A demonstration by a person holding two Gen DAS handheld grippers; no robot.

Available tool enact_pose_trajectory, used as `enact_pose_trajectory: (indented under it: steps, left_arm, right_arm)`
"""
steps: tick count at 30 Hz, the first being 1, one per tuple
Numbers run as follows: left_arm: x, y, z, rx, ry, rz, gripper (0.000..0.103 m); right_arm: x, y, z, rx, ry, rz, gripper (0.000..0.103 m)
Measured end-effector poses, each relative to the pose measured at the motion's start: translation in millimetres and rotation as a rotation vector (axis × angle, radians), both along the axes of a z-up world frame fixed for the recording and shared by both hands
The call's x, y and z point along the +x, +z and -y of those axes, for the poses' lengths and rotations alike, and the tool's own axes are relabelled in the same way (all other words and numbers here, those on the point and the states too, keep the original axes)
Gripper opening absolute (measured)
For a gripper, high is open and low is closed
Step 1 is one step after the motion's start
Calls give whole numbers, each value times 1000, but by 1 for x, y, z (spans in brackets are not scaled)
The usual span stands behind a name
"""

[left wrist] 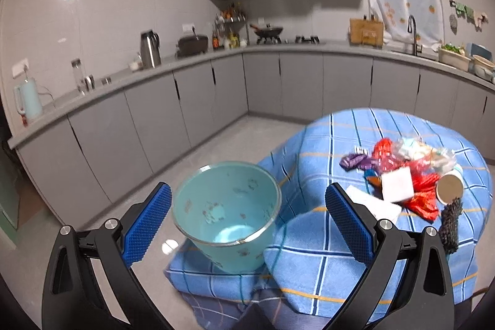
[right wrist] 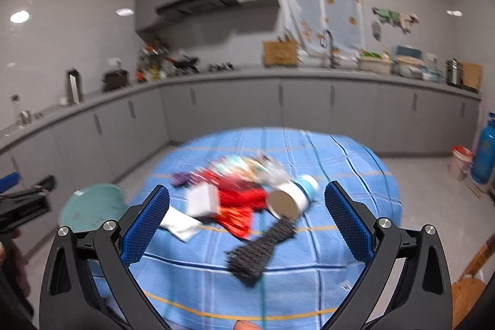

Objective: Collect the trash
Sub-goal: 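Grasp the black mesh scrubber with the right tool while the left tool grasps the white cloth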

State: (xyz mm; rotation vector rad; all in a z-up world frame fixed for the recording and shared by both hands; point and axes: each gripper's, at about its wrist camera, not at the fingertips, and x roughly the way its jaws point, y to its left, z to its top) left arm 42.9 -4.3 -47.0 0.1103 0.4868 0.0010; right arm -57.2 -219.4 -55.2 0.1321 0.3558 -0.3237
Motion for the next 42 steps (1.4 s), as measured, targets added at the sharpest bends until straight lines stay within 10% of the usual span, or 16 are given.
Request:
enact_pose_trajectory:
  steps: [17, 34, 40, 42]
  left_arm:
    - [77, -77, 86, 23, -178, -188, 98]
    - [113, -117, 143, 31, -278, -321, 96]
    - [105, -120, 146, 18, -338, -334, 64]
    - [100, -117, 147, 7, -365, -339, 37]
  right_arm:
    - [66, -91, 48, 103, -102, -224, 83]
    - [84, -117, 44, 153, 23, -298, 33]
    - [80, -115, 43, 148, 41, -286, 31]
    - [81, -113, 39, 140, 48, -283, 30]
